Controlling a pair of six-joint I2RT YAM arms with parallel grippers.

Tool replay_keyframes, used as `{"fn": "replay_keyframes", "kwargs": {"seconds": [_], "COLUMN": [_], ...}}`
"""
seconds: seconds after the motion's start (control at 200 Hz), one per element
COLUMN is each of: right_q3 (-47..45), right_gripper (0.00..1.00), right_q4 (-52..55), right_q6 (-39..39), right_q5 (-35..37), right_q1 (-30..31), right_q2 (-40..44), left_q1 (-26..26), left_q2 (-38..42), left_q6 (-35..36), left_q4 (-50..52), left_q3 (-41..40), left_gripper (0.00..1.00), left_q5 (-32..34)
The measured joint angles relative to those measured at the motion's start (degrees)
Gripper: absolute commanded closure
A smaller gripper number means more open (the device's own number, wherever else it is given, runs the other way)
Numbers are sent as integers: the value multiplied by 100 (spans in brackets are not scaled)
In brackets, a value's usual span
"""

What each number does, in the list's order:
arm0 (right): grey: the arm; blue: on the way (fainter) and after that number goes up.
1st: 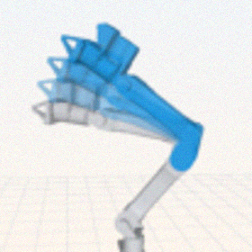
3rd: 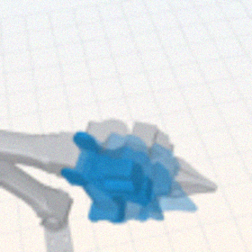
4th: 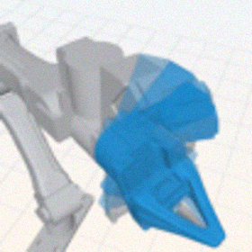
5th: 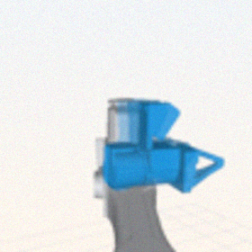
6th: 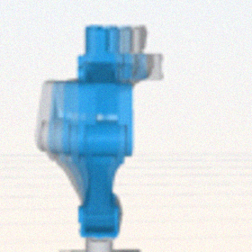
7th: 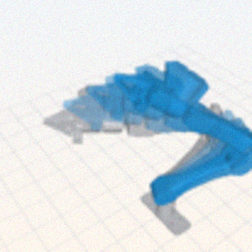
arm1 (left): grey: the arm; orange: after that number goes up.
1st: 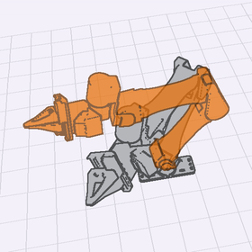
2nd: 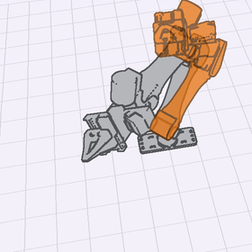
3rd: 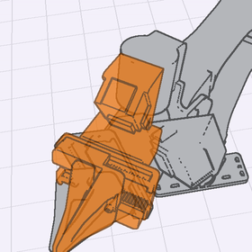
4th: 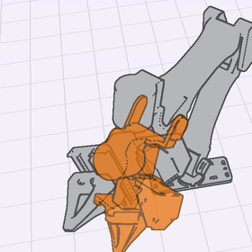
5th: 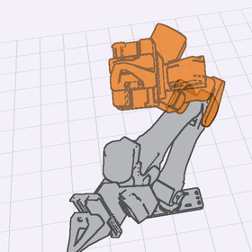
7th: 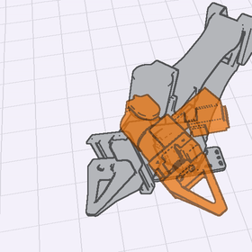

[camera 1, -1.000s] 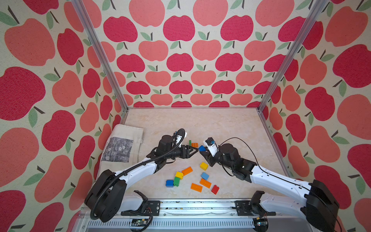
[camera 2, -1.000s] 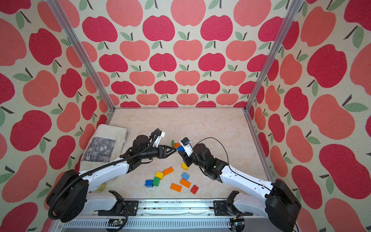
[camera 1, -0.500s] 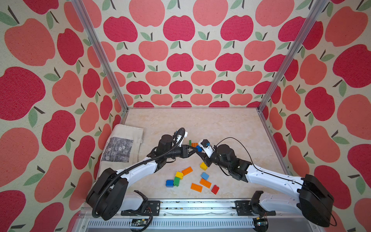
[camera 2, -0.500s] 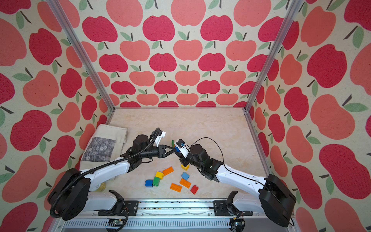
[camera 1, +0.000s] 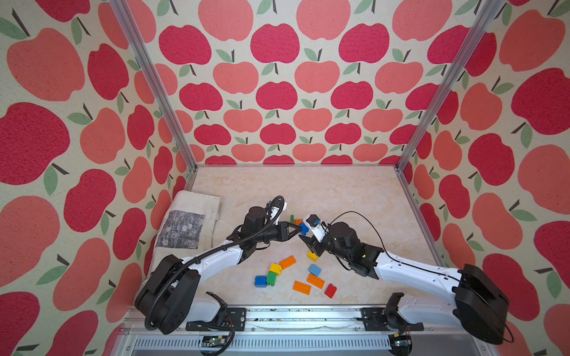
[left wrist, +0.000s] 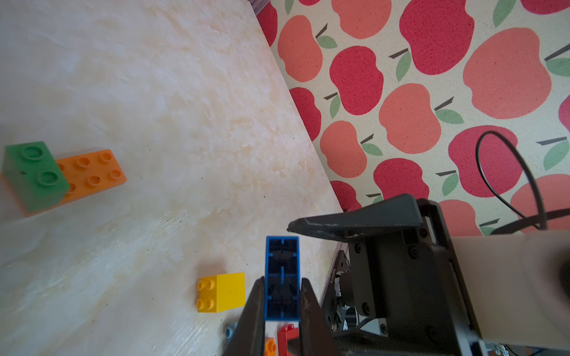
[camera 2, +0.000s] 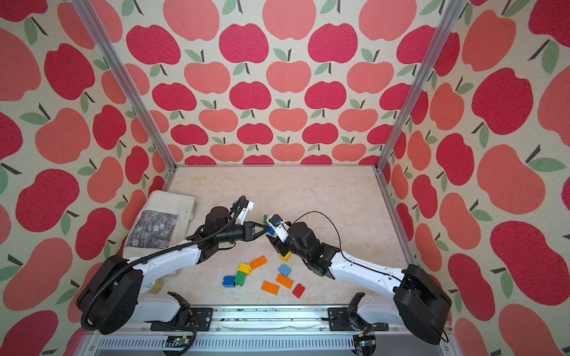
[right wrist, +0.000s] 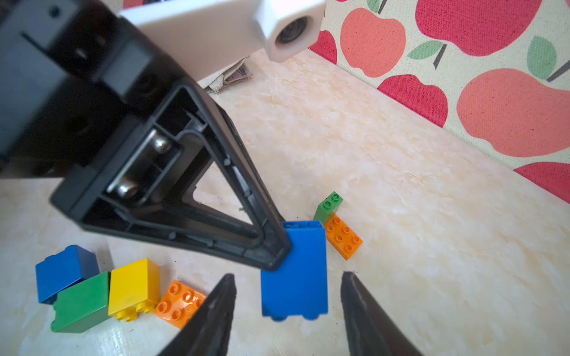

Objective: Assemble the letter p with lego
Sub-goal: Pick up the lego brick from the center of the board.

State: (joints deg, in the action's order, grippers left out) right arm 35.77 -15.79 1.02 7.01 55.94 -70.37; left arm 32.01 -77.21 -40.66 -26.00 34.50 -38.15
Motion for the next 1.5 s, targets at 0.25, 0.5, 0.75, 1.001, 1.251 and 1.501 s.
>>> {"fn": "replay_keyframes", "kwargs": {"seconds": [0.25,0.5,0.75,1.001,1.251,1.501], "right_q3": [247,372,372,284,177,-120], "right_gripper": [31,36,45,61,63,66], "right_q4": [269,-74,-509,-1167,-1593,-1810], "right_q6": [-1178,-2402,-3029,-3442,-3587,-3718], "right_q5": [-975,-2120,-2822,-3353,-3628,-3654], "right_q1": [-739,-990,-1196,-1333,-1353,-1526], "right_q2": [254,52,-48,-127,-151,17], "left_q1": [-278,-195,-94,-48,-50,-105], "left_q2": [107,-310,-380,-487,-570,-87], "left_q6": [-699,-1075,-1091,-1104,-1202,-1108], "left_q4": [-1161,-2671,-3663,-4293,-4850,-4789], "left_q3": [-612,-726,-920,-999,-1172,-1272], "left_gripper": [100,100,100,100,100,100], "left_q5": [590,614,516,411,258,275]}}
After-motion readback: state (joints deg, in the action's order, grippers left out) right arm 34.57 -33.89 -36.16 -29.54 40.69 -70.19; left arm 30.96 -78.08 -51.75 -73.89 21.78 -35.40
